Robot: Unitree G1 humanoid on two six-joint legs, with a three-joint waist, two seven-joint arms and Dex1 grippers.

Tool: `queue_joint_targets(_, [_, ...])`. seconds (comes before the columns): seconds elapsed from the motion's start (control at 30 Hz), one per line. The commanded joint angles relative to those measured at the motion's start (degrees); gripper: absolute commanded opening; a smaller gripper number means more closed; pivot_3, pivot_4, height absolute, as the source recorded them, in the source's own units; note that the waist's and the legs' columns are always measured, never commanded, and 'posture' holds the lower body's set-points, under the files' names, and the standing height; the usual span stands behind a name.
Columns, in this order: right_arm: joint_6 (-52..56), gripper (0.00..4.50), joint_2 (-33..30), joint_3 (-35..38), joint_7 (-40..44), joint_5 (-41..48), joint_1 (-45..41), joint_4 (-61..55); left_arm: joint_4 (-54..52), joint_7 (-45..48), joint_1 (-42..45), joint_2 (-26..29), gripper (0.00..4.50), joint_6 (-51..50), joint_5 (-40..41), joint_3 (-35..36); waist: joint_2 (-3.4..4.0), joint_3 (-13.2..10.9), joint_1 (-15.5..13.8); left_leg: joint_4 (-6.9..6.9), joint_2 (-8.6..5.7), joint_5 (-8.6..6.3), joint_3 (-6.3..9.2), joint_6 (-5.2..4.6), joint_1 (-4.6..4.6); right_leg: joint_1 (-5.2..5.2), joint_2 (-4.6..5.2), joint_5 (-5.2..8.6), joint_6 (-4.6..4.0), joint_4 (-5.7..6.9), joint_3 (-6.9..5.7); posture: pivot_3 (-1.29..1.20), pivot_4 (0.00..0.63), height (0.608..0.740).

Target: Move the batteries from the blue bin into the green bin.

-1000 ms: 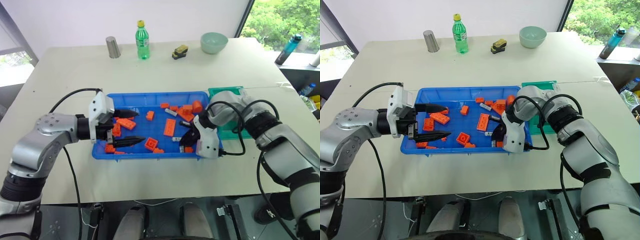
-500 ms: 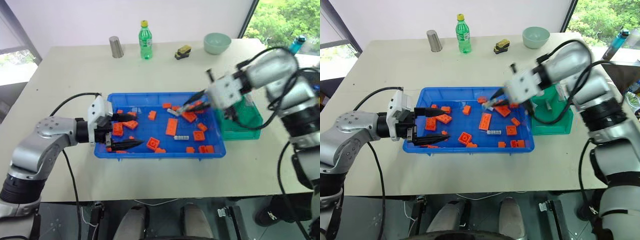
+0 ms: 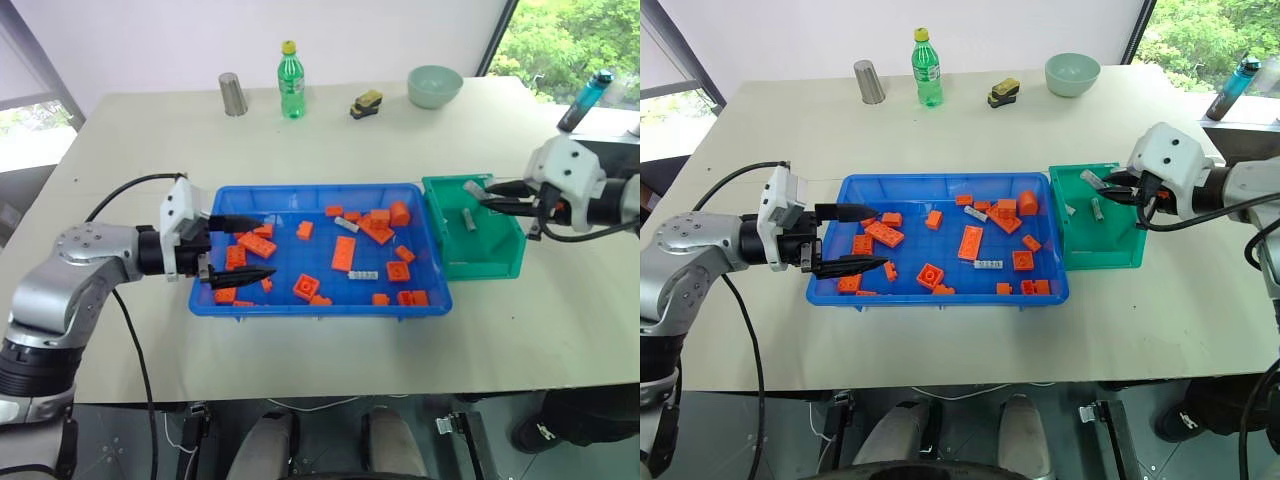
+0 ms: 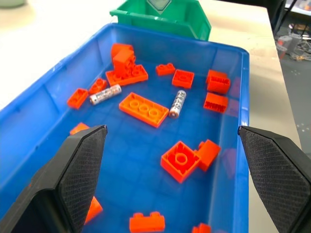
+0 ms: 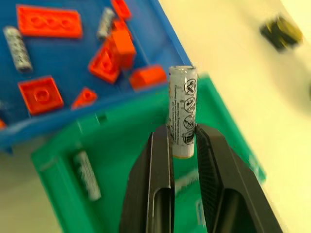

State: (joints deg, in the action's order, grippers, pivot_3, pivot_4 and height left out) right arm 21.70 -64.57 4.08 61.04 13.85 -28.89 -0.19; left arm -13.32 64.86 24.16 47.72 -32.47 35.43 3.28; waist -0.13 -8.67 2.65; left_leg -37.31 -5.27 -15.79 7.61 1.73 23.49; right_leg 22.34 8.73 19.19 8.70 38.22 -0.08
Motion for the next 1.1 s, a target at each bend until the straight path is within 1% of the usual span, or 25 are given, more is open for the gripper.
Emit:
queue_joint_targets(0.03, [0.48,1.63,0.00,2.74,-2.53,-0.99,1.69,-3.56,0.52,0.53,1.85,-0.17,4.50,0.88,-0.48,0.09,0.00,0.00,-0.12,0.00,0.00,0.00,0.01,0.00,0.00,-0.01,0.00,0.00,0.00,0.00,0.00,0.00,0.150,0.727])
queue_joint_targets(0.13, [1.91,3.13,0.44,2.07,-2.68,-0.71,-0.29,-4.23,0.67,0.72,2.31,-0.26,4.50,0.79,-0.48,-0.02,0.00,0.00,-0.12,-0.03,-0.02,0.00,0.00,-0.01,0.00,-0.03,0.03,0.00,0.00,-0.01,0.00,0.00,0.150,0.727])
queue_joint_targets(0.27, [5.77,3.13,1.60,0.01,2.74,4.17,-6.65,-6.37,0.17,0.81,1.87,-0.15,4.50,0.67,-0.52,0.21,0.01,-0.01,-0.03,-0.02,-0.01,0.00,0.01,0.00,0.00,-0.02,0.01,0.00,0.00,-0.02,0.00,0.00,0.150,0.727])
queue_joint_targets(0.37, [13.64,3.13,4.12,-3.61,5.00,8.22,-12.86,-9.65,-0.26,0.57,1.59,-0.10,4.50,0.52,-0.48,0.45,0.01,-0.01,0.14,-0.01,0.05,0.00,0.01,0.00,0.00,-0.02,-0.04,0.00,0.00,-0.04,0.00,0.00,0.150,0.727])
queue_joint_targets(0.47, [21.17,3.13,6.51,-8.76,7.17,11.04,-16.22,-13.62,-0.96,0.10,1.22,-0.20,4.50,0.33,-0.36,0.62,0.00,-0.01,-0.07,-0.01,0.05,0.00,0.05,0.00,0.00,-0.03,-0.04,0.00,0.00,-0.05,-0.01,0.00,0.150,0.727])
queue_joint_targets(0.53, [23.55,3.13,7.97,-13.30,7.82,10.14,-17.01,-15.08,-1.64,-0.20,0.80,-0.28,4.50,0.24,-0.26,0.58,-0.03,-0.02,-0.34,-0.03,0.00,0.00,0.09,-0.01,0.00,-0.06,0.00,0.00,0.00,-0.04,-0.01,0.00,0.150,0.727])
queue_joint_targets(0.6, [22.92,3.13,9.60,-17.86,7.53,7.15,-16.99,-15.13,-2.40,-0.48,0.43,-0.30,4.50,0.10,-0.09,0.54,-0.07,-0.02,-0.45,-0.08,-0.03,-0.01,0.13,-0.02,0.03,-0.07,0.01,0.00,0.00,-0.04,-0.01,0.00,0.150,0.727])
queue_joint_targets(0.7, [24.52,3.13,12.81,-21.55,7.05,6.68,-15.94,-14.12,-3.21,-0.92,0.34,-0.33,4.50,-0.23,0.11,0.56,-0.07,-0.02,-0.36,-0.09,-0.04,-0.01,0.13,-0.02,0.05,-0.04,0.02,0.00,0.00,-0.03,-0.01,0.00,0.150,0.727])
queue_joint_targets(0.8, [22.68,3.13,14.64,-24.30,5.53,3.38,-15.10,-11.43,-3.76,-1.49,0.35,-0.41,4.50,-0.55,0.26,0.79,-0.08,-0.02,-0.22,-0.09,-0.03,-0.01,0.13,-0.02,0.04,-0.03,0.02,0.00,0.00,-0.01,-0.01,0.00,0.150,0.727])
queue_joint_targets(0.93, [23.34,3.13,16.74,-25.24,4.77,1.74,-16.05,-7.65,-4.58,-2.02,-0.34,-0.22,4.50,-0.78,0.43,1.41,-0.07,-0.02,-0.12,-0.09,-0.02,-0.01,0.13,-0.02,0.05,-0.02,0.00,0.00,0.00,-0.01,-0.02,0.00,0.150,0.727])
queue_joint_targets(1.1, [22.33,3.13,18.66,-27.99,4.71,-1.48,-15.23,-5.42,-5.10,-2.60,-0.89,-0.19,4.50,-0.90,0.75,1.68,-0.08,-0.02,-0.10,-0.08,-0.02,-0.01,0.13,-0.02,0.04,-0.01,0.00,0.00,0.00,-0.01,-0.01,0.00,0.150,0.727])
